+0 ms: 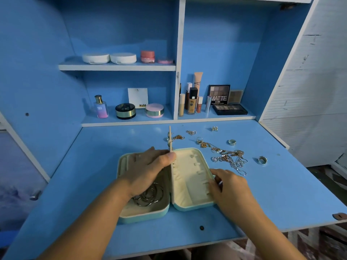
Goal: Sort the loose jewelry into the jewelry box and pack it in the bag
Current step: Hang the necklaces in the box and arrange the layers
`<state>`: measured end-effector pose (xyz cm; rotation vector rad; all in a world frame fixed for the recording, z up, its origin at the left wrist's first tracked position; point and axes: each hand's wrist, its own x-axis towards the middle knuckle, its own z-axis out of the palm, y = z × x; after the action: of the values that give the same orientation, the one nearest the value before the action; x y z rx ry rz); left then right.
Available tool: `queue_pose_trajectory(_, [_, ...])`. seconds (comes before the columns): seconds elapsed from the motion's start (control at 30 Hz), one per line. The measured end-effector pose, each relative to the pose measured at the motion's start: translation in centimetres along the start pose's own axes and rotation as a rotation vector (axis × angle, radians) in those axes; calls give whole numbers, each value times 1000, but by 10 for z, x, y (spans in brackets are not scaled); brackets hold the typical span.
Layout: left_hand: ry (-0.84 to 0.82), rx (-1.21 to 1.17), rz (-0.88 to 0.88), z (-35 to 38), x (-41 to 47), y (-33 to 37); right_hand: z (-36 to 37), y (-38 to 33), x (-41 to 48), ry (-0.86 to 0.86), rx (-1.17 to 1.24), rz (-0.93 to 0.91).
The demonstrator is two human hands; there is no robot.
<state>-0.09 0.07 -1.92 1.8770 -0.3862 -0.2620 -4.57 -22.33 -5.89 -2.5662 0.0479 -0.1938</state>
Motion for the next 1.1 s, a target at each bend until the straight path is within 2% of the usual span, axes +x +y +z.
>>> queue_pose_trajectory(0.17, [-29,-29,-5,-6,1,-14,-23,6,12,-195,45,-75])
queue_pose_trajectory(0.27, [-43,46,4,-7,5,-15,-42,8,32,-295,50,-101])
queue_pose_trajectory(0.5, [-6,240,-2,-1,3,5,-45,41,131,24,-77,-133])
queue_pose_trajectory(0.73, [57,174,-22,-2,1,-7,-39,72,245,249,-180,-15])
queue_pose_trajectory(0.8, [42,183,-33,-2,0,-8,-42,77,269,257,-185,22])
queue_pose_trajectory(0.9, [32,175,-51,-2,-2,-6,-41,80,293,174,-187,72])
queue_pose_trajectory(1.1, [15,180,-116,-4,-3,3,-36,79,317,121,-258,61])
